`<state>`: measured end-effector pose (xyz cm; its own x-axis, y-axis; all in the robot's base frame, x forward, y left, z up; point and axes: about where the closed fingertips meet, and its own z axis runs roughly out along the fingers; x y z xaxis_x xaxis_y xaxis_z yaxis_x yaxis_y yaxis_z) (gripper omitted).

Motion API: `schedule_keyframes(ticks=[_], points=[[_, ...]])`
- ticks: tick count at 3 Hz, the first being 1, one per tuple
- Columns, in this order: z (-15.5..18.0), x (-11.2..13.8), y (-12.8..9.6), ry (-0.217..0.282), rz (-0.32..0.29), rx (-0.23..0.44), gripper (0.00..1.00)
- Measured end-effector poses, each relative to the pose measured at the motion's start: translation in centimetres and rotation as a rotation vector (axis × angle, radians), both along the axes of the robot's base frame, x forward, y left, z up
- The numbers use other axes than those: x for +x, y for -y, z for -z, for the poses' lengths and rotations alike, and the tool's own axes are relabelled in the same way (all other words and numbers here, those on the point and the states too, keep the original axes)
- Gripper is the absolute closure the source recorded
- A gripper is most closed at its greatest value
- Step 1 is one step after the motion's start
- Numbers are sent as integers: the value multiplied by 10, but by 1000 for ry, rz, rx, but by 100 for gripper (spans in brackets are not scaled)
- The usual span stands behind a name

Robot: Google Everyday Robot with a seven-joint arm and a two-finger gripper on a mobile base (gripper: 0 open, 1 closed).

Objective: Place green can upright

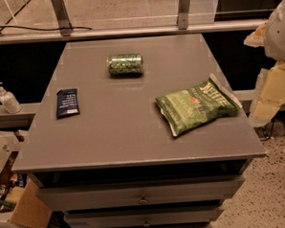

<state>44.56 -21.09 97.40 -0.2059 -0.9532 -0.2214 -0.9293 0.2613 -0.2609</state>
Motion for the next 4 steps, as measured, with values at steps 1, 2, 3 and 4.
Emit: schedule_keyframes(ticks=[1,2,3,4], points=[[4,24,-24,43,-42,32,0],[8,58,-50,92,-79,73,0],[14,97,-74,124,-103,100,0],[22,135,-98,145,-111,112,0]])
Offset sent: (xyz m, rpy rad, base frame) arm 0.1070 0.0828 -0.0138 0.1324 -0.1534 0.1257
